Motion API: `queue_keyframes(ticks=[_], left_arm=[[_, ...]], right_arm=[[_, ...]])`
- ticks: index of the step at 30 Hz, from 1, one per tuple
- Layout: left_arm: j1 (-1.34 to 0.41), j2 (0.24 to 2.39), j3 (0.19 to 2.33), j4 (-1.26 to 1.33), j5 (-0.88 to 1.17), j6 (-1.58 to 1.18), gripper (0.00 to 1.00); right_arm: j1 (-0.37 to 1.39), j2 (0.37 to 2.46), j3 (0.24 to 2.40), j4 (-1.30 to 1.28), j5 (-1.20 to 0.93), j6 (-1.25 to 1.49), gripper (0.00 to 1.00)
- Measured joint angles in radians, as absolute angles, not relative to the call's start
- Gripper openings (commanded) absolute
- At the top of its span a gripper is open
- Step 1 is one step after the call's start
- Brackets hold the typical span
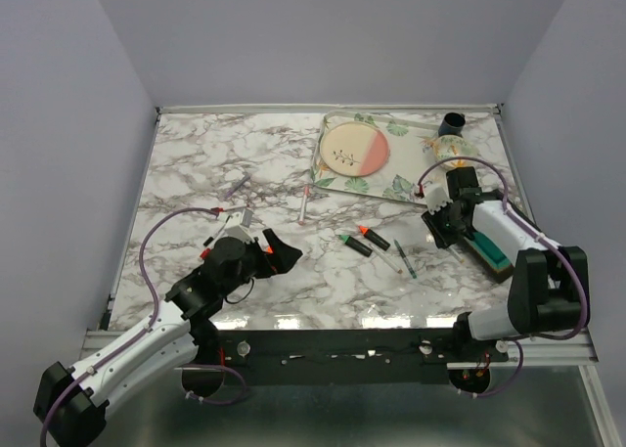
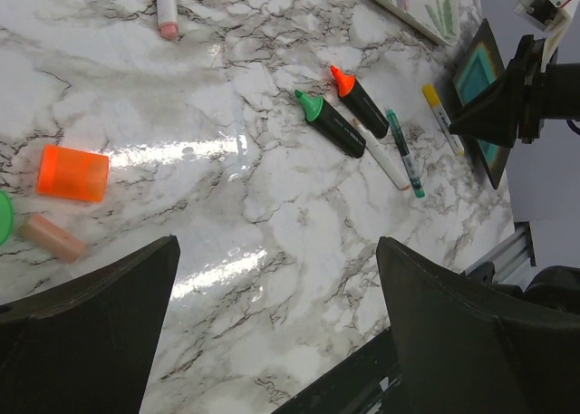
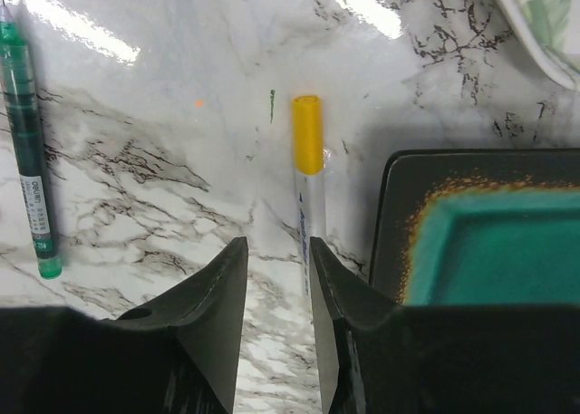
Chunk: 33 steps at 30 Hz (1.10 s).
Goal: Open the pen caps
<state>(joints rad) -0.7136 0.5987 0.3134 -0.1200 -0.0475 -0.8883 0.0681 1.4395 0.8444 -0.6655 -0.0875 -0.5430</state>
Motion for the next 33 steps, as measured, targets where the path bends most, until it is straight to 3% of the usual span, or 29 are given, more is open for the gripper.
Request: queue_keyframes(ticks=[11,19,24,33], left_arm=[[-0.714,0.616,0.312,-0.081,-0.039,-0.891,0.99],[-0.714,0.64,0.311,-0.039,-0.027,-0.896,0.99],[-0.714,0.708,0.288,0.083,0.009,-0.934,0.99],[-0.718,1.174,0.285,0.586,0.118,-1.116,0.99]], right_arm=[[0.033,1.495,0.844,-0.645,-0.079,-0.543,0.38],[0.03,1.544,0.854,-0.662,-0.096,-0.547,0.07],[0.025,1.553,0.867,-0.682,-0.137,-0.551,0.01],[0.025,1.506,0.884,-0.765,-0.406,-0.558,0.01]])
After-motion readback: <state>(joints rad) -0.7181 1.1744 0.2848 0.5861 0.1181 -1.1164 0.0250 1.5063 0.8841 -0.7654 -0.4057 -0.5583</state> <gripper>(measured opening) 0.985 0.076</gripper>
